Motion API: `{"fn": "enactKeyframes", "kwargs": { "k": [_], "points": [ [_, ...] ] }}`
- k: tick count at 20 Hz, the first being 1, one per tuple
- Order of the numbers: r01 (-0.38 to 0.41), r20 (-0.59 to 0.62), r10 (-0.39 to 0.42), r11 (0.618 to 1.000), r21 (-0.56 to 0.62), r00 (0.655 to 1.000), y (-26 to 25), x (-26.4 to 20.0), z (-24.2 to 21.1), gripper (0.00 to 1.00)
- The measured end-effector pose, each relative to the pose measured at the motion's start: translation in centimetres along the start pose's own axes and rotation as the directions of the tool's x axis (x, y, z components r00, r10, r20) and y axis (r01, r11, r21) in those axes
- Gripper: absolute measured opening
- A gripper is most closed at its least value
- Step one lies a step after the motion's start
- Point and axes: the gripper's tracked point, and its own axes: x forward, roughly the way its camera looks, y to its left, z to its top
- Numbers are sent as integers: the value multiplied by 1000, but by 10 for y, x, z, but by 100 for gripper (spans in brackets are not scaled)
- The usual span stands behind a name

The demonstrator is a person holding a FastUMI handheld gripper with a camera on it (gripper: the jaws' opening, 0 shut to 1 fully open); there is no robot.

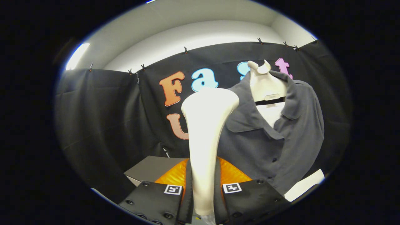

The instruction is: Iron the clothes twice with a garment steamer, once on the left side and once on the right side.

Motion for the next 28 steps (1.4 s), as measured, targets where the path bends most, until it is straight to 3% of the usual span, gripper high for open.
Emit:
{"fn": "enactKeyframes", "kwargs": {
  "k": [5, 13, 28],
  "points": [
    [15, -11, -15, 1000, 11, 1000, -47, 10, -12, 34],
    [-2, -35, 3, 1000, 19, 999, -80, 33, -56, 34],
    [-26, -118, 25, 1000, -5, 993, -106, 32, -132, 34]
  ]
}}
